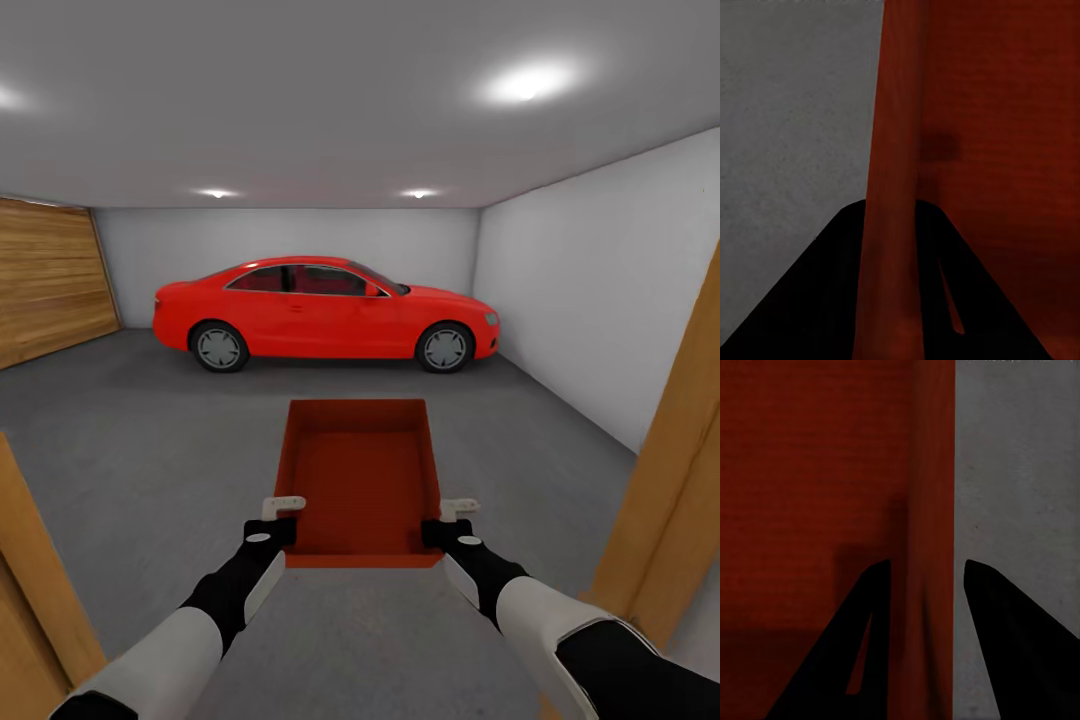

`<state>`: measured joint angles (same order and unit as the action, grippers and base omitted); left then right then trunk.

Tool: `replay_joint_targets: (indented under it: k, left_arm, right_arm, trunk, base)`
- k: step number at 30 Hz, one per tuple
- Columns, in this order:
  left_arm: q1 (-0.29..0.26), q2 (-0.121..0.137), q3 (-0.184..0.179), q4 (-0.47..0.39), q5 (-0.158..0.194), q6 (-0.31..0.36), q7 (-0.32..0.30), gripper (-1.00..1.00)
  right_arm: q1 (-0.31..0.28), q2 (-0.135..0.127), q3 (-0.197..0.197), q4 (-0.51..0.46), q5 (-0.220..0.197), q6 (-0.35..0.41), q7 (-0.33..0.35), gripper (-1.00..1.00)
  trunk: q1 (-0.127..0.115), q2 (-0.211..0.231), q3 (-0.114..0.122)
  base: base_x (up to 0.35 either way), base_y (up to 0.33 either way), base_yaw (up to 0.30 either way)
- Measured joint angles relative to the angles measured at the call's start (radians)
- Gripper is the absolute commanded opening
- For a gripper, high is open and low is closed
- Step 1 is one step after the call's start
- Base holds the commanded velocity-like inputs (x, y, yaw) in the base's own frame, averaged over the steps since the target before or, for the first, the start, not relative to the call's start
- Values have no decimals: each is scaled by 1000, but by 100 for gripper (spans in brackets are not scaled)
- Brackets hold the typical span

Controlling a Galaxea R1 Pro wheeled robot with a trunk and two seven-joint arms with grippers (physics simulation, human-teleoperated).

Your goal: Move the two storage containers from the living room to the garage. In the garage, place one container on the floor and stack the other container on top of it (either order is fine).

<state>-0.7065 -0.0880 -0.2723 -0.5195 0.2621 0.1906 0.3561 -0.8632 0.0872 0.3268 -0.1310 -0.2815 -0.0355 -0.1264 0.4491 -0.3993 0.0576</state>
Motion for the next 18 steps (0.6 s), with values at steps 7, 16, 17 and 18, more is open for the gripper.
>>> replay_joint_targets:
  k: [7, 16, 17, 18]
  left_arm:
    - [0, 0, -1, 0, 0, 0, 0, -100]
    - [0, -21, 108, 4, -114, -3, -42, -100]
    - [0, -21, 108, 4, -114, -3, -42, -100]
    - [0, -21, 108, 5, -114, -3, -42, -100]
  right_arm:
    - [0, 0, 0, 0, 0, 0, 0, -100]
    - [0, 1, -11, -10, 9, -1, 0, -100]
    - [0, 1, -11, -10, 9, -1, 0, -100]
    - [0, 1, -11, -9, 9, -1, 0, -100]
  trunk:
    - [0, 0, 0]
    - [0, 0, 0]
    - [0, 0, 0]
    - [0, 0, 0]
  base:
    - [319, 0, 0]
    - [321, 0, 0]
    - [321, 0, 0]
    - [321, 0, 0]
